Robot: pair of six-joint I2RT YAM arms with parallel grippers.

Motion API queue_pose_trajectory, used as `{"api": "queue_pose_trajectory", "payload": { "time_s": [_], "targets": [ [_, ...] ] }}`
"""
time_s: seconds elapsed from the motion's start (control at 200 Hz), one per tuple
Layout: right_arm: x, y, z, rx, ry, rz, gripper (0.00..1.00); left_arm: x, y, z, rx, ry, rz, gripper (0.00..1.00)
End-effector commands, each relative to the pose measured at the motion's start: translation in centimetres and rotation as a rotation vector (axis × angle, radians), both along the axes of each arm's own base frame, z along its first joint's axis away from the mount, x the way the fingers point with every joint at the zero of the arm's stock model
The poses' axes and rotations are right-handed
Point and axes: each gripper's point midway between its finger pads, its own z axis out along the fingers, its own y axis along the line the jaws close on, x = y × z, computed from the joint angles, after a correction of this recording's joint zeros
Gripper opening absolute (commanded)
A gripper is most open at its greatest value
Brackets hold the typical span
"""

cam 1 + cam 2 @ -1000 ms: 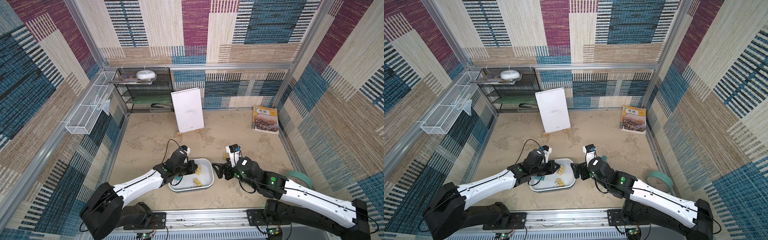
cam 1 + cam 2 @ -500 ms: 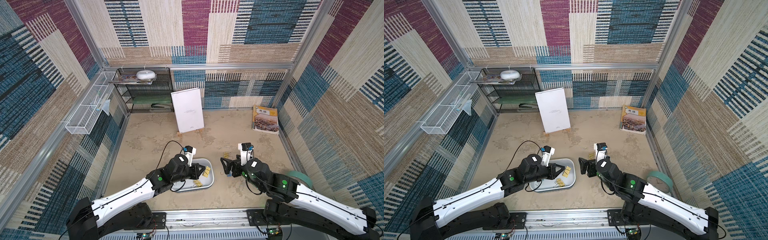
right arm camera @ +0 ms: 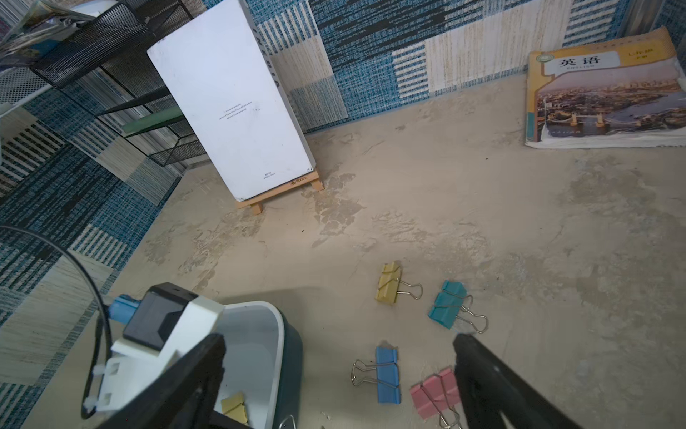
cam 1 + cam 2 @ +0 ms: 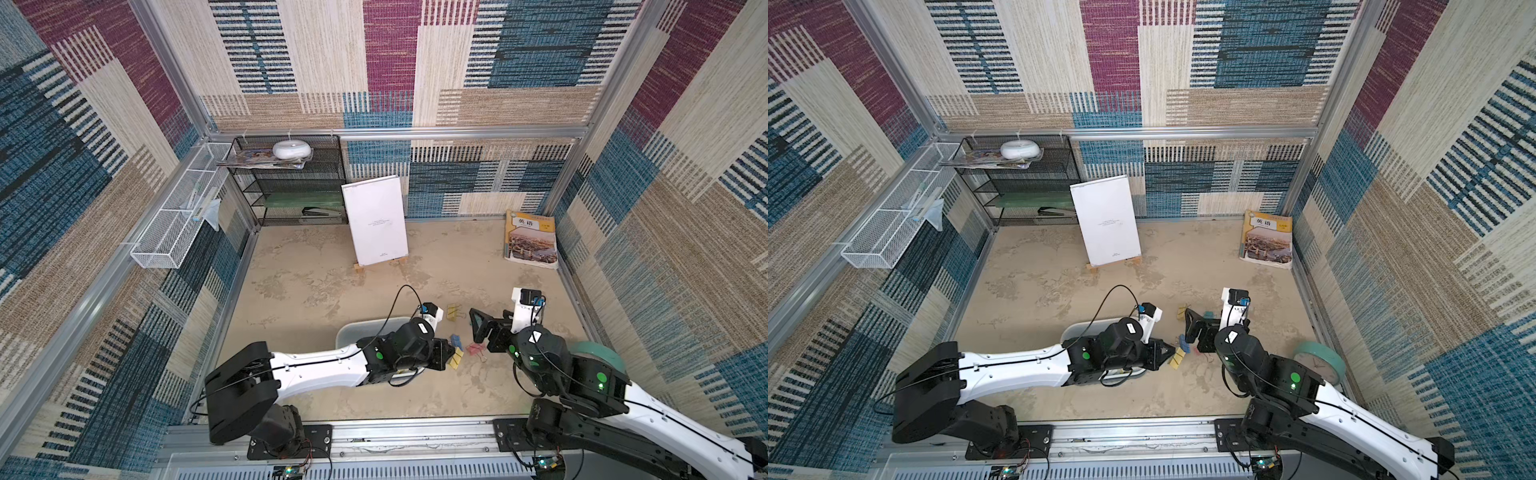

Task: Take out the binder clips from the storage box
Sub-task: Place the binder clip at the center of the board.

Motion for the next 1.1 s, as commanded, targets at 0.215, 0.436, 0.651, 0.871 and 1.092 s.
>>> {"api": "queue_pose_trajectory", "payload": {
  "time_s": [0.215, 0.436, 0.651, 0.871, 1.092],
  "targets": [
    [-0.3, -2.1, 1.2, 0.024, -0.034, -0.059, 0.99, -0.1, -5.8, -2.8, -0.043, 0.045, -0.045, 0.00],
    [-0.3, -2.6, 1.3, 0.024, -0.043, -0.078, 0.99, -0.8, -7.9, -5.7, -0.043, 0.105, -0.068, 0.00],
    [-0.2, -2.5, 0.9, 0.009, -0.037, -0.081, 0.99, -1.3, -8.7, -7.7, -0.026, 0.129, -0.071, 0.00],
    [-0.2, -2.4, 0.8, 0.013, -0.030, -0.075, 0.99, -1.2, -8.5, -9.0, 0.024, 0.113, -0.067, 0.03],
    [-0.2, -2.0, 0.8, 0.022, -0.027, -0.062, 0.99, -1.2, -7.8, -7.2, 0.031, 0.071, -0.075, 0.48]
  ]
}}
